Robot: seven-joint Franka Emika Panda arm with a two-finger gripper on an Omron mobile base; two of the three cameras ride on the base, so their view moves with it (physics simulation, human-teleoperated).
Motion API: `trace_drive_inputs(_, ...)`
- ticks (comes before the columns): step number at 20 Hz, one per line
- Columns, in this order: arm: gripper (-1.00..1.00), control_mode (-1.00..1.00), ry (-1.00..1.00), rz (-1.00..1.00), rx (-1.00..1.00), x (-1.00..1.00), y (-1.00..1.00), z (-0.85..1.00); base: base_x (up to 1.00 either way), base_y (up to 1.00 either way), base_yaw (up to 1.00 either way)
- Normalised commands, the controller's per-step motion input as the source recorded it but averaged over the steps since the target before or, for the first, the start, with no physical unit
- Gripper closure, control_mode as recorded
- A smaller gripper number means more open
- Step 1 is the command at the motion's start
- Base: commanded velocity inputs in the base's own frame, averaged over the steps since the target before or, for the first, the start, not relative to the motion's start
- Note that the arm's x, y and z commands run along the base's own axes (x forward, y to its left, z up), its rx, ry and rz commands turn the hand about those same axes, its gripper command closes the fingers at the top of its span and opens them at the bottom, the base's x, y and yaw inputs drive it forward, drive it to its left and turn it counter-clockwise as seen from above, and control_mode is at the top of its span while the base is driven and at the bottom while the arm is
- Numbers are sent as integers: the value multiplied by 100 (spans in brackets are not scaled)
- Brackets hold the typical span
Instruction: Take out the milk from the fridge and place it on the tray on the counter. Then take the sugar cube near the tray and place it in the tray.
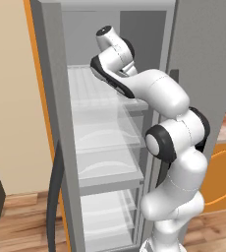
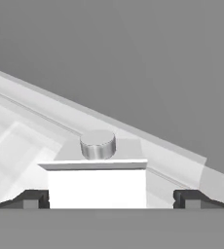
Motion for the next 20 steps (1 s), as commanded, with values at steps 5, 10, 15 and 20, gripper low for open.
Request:
trace_drive_inputs(5,-100,-100,0,0,4,6,-13,-12,0,0,0)
trace_drive_inputs(10,-100,-100,0,0,3,9,-3,-13,0,0,0)
trace_drive_inputs(15,-100,-100,0,0,0,5,0,-3,0,0,0)
trace_drive_inputs(20,-100,-100,0,0,0,1,0,-9,0,0,0)
